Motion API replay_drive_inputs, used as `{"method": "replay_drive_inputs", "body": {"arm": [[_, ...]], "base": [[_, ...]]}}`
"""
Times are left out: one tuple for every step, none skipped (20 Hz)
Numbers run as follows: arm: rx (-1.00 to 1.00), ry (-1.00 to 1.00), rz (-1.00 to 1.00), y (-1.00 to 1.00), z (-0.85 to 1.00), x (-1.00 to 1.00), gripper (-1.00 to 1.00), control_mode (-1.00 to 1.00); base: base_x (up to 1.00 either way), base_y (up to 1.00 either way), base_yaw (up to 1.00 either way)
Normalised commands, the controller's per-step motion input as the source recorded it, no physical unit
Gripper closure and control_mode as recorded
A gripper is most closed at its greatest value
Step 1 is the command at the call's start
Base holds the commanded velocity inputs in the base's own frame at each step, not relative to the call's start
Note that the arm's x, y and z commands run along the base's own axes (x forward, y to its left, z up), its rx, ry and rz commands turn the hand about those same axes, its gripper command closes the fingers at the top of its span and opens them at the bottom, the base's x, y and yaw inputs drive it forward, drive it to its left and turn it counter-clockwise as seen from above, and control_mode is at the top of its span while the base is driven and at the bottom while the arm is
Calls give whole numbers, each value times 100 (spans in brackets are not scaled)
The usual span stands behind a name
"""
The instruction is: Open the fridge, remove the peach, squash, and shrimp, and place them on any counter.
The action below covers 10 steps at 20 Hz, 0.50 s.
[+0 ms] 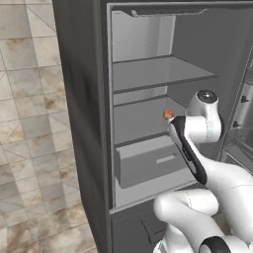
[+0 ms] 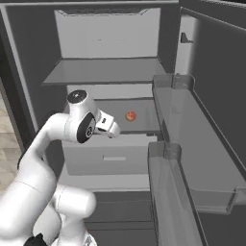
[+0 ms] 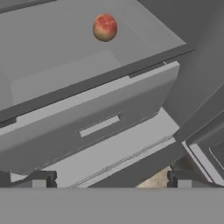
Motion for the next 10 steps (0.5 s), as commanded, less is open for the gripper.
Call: {"method": "replay_drive_inputs", "body": {"arm": [[-3, -14, 0, -19, -37, 43, -100, -100], [-1, -13, 0, -16, -29, 51, -100, -100], [0, -11, 0, -14, -23, 56, -100, -100], [0, -12, 0, -19, -24, 57, -100, -100], [-1, -13, 0, -15, -24, 58, -100, -100], [-1, -13, 0, -18, -23, 57, -100, -100], [0, -13, 0, -20, -24, 60, -100, -100], [0, -13, 0, -24, -24, 60, -100, -100], [0, -11, 0, -24, -27, 65, -100, -100], [0, -7, 0, -26, -21, 64, -100, -100]], "base": [[0, 0, 0], [0, 0, 0], [0, 0, 0], [0, 0, 0], [0, 0, 0], [0, 0, 0], [0, 0, 0], [0, 0, 0], [0, 0, 0], [0, 0, 0]]}}
